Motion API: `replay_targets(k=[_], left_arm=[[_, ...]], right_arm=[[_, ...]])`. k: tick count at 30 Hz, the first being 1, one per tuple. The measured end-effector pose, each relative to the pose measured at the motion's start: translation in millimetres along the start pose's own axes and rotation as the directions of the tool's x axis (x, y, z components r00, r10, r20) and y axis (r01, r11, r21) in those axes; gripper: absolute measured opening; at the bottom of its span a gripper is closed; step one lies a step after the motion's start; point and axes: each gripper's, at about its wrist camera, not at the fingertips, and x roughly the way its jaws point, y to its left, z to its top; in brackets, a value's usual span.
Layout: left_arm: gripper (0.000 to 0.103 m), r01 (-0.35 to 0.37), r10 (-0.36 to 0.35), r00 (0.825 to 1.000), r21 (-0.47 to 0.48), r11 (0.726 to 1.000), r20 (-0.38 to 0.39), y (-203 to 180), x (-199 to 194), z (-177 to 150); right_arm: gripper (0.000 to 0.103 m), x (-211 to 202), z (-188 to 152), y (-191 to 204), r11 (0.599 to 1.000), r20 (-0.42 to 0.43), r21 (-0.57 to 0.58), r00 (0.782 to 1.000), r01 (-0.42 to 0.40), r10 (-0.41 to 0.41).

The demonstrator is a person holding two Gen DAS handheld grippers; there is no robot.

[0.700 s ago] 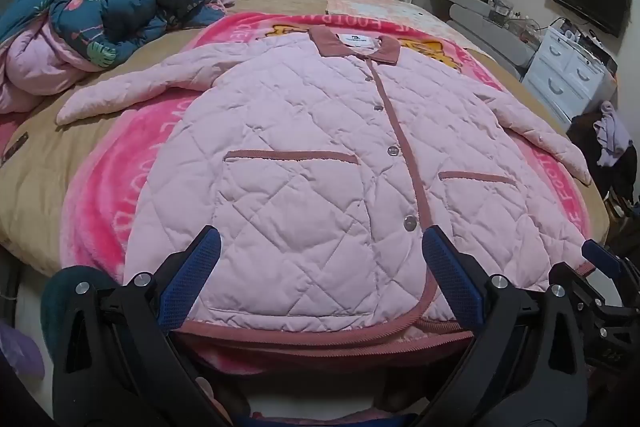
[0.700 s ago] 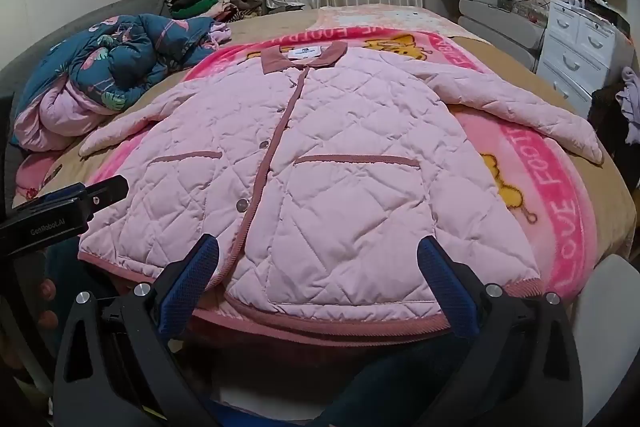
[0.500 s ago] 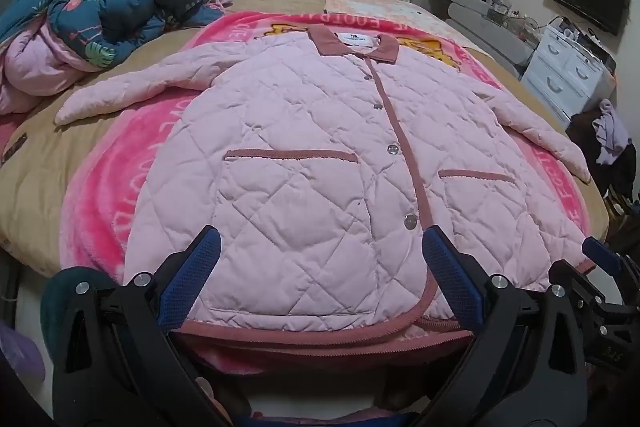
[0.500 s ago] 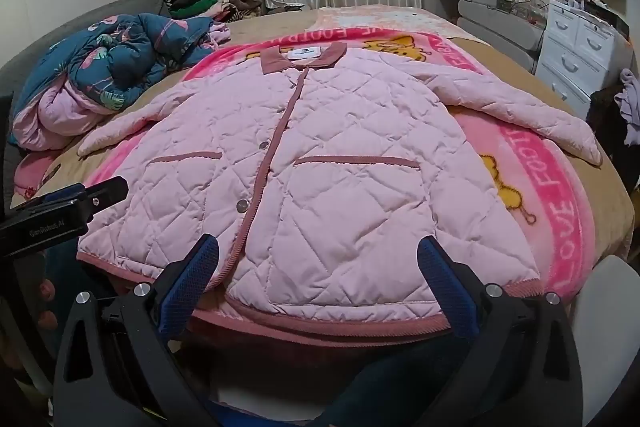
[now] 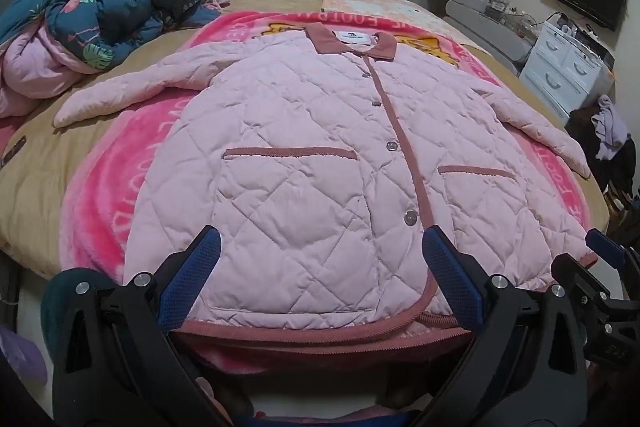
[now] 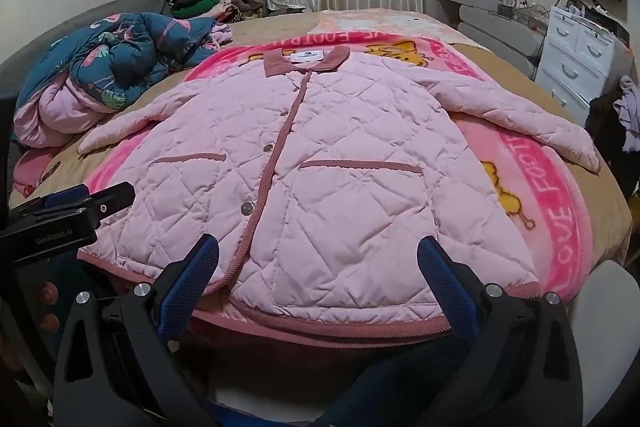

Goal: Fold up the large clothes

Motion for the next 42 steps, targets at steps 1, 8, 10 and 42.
replay_targets(k=[1,8,10,42], left_arm=[[0.094,0.000,0.000,1.000,0.000,1.000,0.000,-0.3,0.1,-0.4],[0.094,-0.002,0.002,1.000,0.002,1.000,0.001,0.8,1.8,0.2],[0.094,0.000,0.000,1.000,0.003,1.000,0.002,1.0,1.9,0.0],[0.094,0.002,-0.002,1.000,0.019,1.000,0.011,4.2,-6.6,6.7]], right_arm=[[0.099,-1.8,0.8,-0.3,1.000,0.001,-0.002,1.000,0.000,0.000],[0.099,-4.1,-0.1,4.0,1.000,0.005,-0.007,1.000,0.011,-0.011],[0.099,-4.4,0.2,3.4,1.000,0.007,-0.004,1.000,0.014,-0.013],[0.099,-3.4,0.9,2.1,1.000,0.002,-0.005,1.000,0.011,-0.011]])
